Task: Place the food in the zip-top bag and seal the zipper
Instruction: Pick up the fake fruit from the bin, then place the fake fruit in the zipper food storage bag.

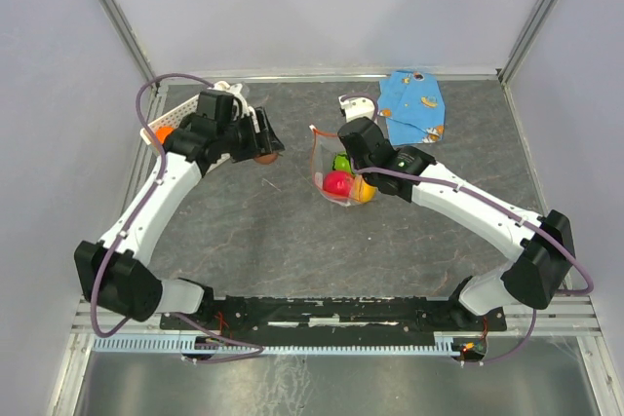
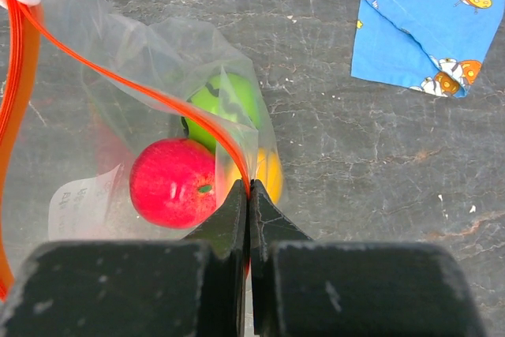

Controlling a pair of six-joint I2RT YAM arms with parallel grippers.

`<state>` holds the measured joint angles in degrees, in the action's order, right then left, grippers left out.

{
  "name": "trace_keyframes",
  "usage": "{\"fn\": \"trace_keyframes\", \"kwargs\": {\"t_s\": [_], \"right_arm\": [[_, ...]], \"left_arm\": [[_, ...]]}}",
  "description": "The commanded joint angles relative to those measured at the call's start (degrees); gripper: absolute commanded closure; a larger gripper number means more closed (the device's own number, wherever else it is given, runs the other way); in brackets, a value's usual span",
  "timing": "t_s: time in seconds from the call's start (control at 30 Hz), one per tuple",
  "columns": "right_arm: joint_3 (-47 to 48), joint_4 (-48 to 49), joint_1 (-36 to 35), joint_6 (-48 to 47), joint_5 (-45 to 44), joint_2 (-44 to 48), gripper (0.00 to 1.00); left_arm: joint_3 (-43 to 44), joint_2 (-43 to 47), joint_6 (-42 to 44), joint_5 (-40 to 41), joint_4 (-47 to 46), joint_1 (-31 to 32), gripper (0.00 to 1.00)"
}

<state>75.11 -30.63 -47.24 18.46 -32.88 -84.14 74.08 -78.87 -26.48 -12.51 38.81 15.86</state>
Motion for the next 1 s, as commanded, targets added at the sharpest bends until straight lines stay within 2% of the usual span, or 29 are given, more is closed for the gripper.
{"fn": "trace_keyframes", "kwargs": {"t_s": [0.0,0.27,0.5,0.7,0.97], "right_arm": [[2.38,0.55,0.13,1.6,1.59,1.98,0.98],[3.41,-0.28,0.13,3.12,3.77,2.07,0.99],[4.39,-0.89,0.12,4.22,5.67,2.25,0.98],[4.8,-1.15,0.13,4.91,6.43,2.92,0.98],[3.3,0.05,0.14,6.14,7.0,3.98,0.98]], "left_arm": [[-1.22,4.68,-6.55,-1.29,-6.73,5.46,0.42],[-3.19,7.31,-10.15,-0.9,-16.03,14.67,0.42],[-3.16,4.08,-11.73,-1.67,-20.98,19.56,0.42],[-4.31,1.63,-12.46,2.28,-21.9,22.32,0.42],[-8.23,-0.2,-16.42,8.99,-21.32,22.53,0.42]]}}
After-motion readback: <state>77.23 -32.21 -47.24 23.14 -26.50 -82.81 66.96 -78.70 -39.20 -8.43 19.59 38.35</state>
